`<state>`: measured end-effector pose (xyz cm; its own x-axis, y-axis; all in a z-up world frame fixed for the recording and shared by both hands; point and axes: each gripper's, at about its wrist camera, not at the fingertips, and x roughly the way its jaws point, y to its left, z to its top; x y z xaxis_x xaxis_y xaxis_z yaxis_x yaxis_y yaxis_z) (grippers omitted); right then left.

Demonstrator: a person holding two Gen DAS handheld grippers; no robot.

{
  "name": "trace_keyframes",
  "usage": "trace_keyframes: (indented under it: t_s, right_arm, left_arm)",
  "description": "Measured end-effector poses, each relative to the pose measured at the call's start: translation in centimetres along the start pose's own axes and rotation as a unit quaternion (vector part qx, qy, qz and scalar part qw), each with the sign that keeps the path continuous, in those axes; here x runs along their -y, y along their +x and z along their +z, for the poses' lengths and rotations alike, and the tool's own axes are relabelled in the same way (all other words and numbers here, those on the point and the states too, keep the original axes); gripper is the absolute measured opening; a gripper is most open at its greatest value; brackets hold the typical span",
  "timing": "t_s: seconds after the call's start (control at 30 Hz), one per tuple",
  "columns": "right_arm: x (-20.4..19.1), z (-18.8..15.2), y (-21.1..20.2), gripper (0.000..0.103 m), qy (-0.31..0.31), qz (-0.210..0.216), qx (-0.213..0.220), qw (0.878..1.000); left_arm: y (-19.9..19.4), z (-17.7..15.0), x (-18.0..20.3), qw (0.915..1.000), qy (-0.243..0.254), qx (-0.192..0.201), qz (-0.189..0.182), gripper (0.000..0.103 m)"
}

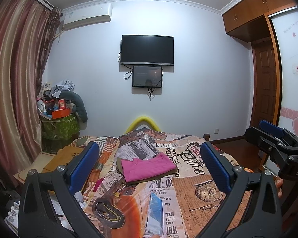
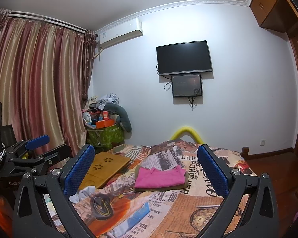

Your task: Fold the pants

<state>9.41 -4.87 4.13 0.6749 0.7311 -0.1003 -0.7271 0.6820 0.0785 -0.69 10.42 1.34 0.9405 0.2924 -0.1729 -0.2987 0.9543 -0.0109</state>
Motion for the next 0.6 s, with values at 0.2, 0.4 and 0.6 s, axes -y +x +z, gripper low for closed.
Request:
trace_keyframes:
  t_s: [0.2, 0.4, 0.6]
  right_arm:
    - [0.12, -0.09, -0.09, 0.103, 0.000, -0.003, 0.000, 1.000]
    - [0.27, -0.20, -0.02, 0.103, 0.001, -0.004, 0.000, 1.000]
    - [0.48, -0.34, -0.07, 0.103, 0.003, -0.004, -0.003, 1.000]
  left_arm:
    - [0.03, -0.03, -0.07, 1.0000, 0.003, 0.001, 0.001, 0.103]
    - [0.43, -0.21, -0.03, 0.9999, 0.003, -0.010, -0.010, 0.103]
    - [0.58, -0.24, 0.04, 0.9999, 0.003, -0.010, -0.014, 0.103]
